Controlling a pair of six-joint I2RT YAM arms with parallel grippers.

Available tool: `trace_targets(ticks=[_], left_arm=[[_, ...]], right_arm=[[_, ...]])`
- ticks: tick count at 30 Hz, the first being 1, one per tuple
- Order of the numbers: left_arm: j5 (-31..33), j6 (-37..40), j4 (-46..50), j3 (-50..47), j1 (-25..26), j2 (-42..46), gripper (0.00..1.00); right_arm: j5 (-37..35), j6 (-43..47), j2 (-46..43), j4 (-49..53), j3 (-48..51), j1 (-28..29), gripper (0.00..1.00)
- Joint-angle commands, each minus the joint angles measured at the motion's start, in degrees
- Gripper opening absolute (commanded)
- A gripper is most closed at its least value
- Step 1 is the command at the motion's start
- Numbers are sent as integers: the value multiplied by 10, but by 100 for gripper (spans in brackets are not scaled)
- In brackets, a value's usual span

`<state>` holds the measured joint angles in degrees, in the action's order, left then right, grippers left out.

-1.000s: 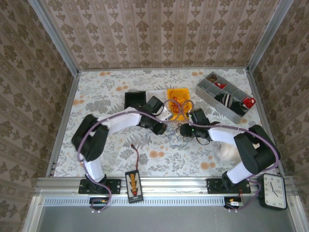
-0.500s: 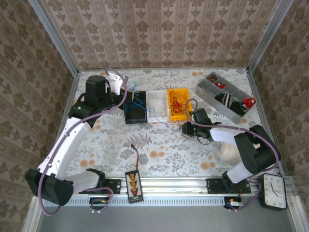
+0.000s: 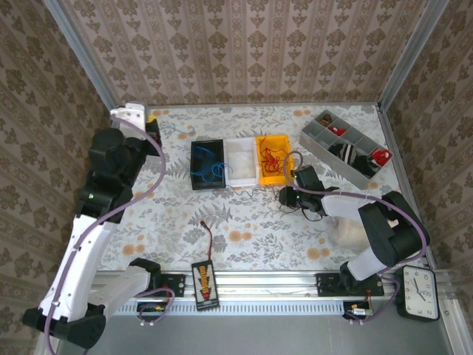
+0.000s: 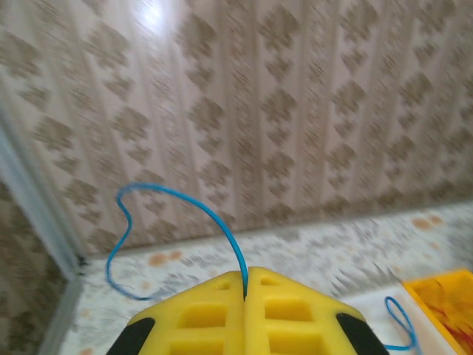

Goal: Untangle the cables

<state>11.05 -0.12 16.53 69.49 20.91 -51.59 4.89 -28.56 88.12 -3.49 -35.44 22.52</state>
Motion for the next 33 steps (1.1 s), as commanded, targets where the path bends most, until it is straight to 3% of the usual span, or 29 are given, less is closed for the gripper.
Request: trace_targets(ticks=[1,3,7,16,21,33], left_arm=[[116,32,-58,18,-5,13,0],[140,40,-76,24,-7,18,0],[120,35,-79,36,-7,7,0],[-37,-52,0,96,-7,-84,0],[-102,-98,-37,98,0,-132,0],[-119,-108,-143,110,62,-253,0]], right_arm=[[-38,-5,22,49,12,-10,35],[-37,-6,24,49,11,-10,35],[-37,-6,25,50,9,-11,35],[-25,1,23,50,10,-11,35],[-27,0,20,52,12,-12,35],[-29,-1,17,53,13,-12,35]])
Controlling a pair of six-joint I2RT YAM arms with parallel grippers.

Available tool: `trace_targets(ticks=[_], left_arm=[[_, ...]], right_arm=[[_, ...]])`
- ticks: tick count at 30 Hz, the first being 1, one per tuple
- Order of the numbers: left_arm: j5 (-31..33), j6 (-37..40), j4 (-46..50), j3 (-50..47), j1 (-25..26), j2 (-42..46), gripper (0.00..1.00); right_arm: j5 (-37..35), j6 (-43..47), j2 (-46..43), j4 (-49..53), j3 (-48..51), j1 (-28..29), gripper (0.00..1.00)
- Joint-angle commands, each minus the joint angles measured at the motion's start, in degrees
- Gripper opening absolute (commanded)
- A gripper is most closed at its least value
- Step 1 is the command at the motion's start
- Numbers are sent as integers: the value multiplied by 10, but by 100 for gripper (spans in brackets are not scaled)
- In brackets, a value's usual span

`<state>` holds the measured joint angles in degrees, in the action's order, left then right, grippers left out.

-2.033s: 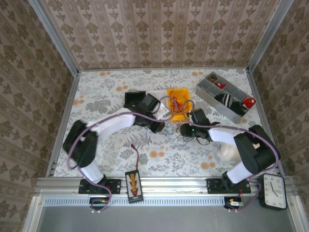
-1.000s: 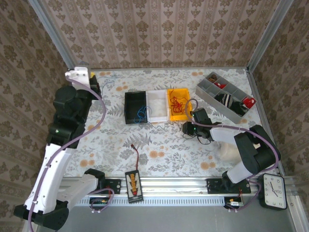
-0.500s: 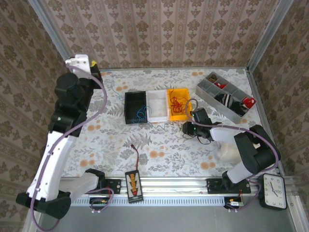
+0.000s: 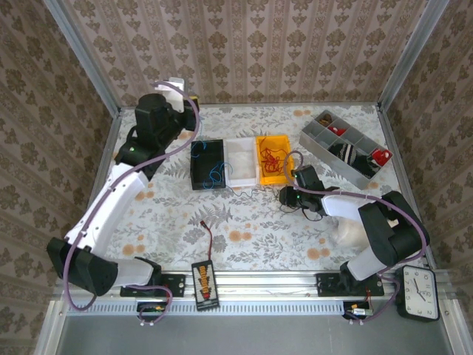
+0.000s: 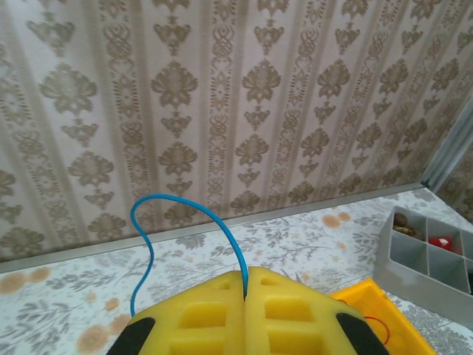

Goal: Untangle the cables

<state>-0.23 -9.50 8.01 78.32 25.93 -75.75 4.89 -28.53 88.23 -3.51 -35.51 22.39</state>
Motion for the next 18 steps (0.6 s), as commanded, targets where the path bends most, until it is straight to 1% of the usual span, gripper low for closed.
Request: trace_targets(ticks=[1,7,11,18], left_arm=[[-5,-16,-66,22,17,-18,0],[-7,-8,-97,32,34,-49,0],[-8,-18,-116,30,39,-60,0],[-3,-25,-112,17,62,-75,0]], right_arm=[[-27,-1,16,54,13,-10,35],[-26,1,15,65,9,-10,35],[-29,0,4,62,17,-10,35],[-31,0,-7,57,25,-10,35]])
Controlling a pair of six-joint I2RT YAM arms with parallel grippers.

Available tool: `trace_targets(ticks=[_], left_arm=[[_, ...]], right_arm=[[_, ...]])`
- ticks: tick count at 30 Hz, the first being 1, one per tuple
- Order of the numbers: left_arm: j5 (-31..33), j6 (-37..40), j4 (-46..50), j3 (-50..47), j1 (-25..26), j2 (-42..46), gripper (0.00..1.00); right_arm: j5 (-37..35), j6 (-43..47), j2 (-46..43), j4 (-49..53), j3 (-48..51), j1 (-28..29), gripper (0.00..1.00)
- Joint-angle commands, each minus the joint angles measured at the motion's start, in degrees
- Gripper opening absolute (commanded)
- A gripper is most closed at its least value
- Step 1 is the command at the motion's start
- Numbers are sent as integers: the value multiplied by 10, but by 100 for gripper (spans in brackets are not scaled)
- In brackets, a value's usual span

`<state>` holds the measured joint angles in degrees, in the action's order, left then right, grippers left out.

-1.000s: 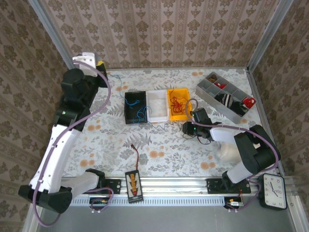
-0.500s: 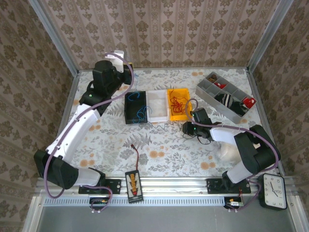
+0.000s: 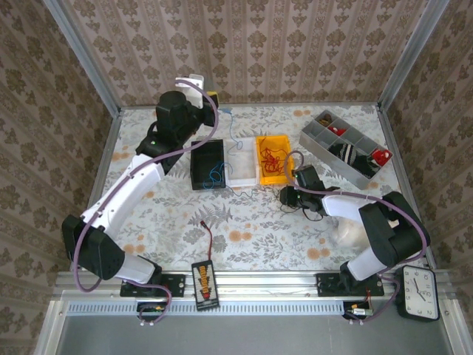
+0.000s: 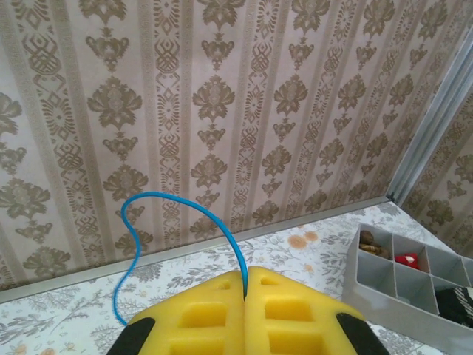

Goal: Untangle the cables

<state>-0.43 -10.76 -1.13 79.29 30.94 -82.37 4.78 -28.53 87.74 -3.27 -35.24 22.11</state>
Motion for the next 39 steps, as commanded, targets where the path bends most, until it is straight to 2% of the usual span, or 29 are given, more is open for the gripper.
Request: trace_targets(ticks=[1,22,28,33,39], left_arm=[[0,-14,-20,5,15,-10,0],[-1,-51,-24,-29,42,-63,0],[11,-63,9,-37,43,-91,0],[-21,-77,77,-24,43,-137,0],[-63,-99,109,-13,44,-177,0]], right_arm=[[-29,0,-4,53,24,-8,35],[-30,-2,-9,49,28,-8,35],[-31,-1,-10,51,28,-8,35],[-31,-1,-12,50,29,-8,35],[-30,0,-16,52,29,-8,35]])
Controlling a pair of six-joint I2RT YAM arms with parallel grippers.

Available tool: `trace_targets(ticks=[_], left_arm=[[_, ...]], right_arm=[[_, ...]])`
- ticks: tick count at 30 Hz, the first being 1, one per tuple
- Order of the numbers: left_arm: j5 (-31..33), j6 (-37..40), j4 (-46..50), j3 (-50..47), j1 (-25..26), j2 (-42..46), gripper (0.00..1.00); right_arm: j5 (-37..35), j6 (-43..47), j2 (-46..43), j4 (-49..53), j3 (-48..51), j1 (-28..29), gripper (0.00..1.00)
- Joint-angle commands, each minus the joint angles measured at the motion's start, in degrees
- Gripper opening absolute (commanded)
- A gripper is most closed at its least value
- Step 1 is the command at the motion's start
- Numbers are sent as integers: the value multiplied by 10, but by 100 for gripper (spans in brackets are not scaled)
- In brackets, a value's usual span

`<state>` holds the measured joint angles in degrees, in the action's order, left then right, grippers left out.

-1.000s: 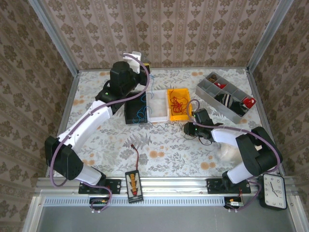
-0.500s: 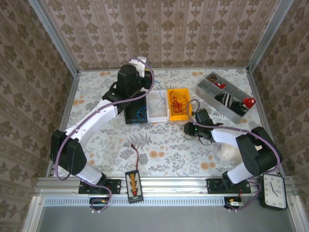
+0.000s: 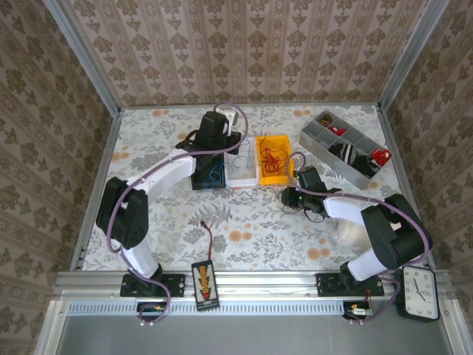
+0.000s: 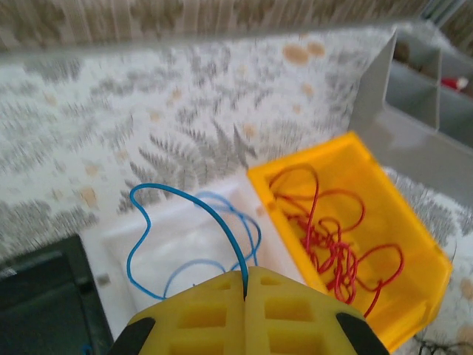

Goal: Untangle the cables

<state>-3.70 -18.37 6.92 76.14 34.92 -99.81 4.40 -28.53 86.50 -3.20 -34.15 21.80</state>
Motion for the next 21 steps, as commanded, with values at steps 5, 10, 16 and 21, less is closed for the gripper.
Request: trace_targets(ticks=[5,10,16,21], left_arm=[[-29,-20,-1,7,4,-10,34],[-39,-19,-34,27,1,-14,67],[-38,28,58,32,-20,5,72],[-41,54,109,-17,-47,45,70]], right_arm=[[-28,-2,-8,49,23,-4,35],[-28,0,-5,51,21,-5,35],[-28,0,-13,50,26,-5,35],[-26,-1,-3,50,21,-5,35]])
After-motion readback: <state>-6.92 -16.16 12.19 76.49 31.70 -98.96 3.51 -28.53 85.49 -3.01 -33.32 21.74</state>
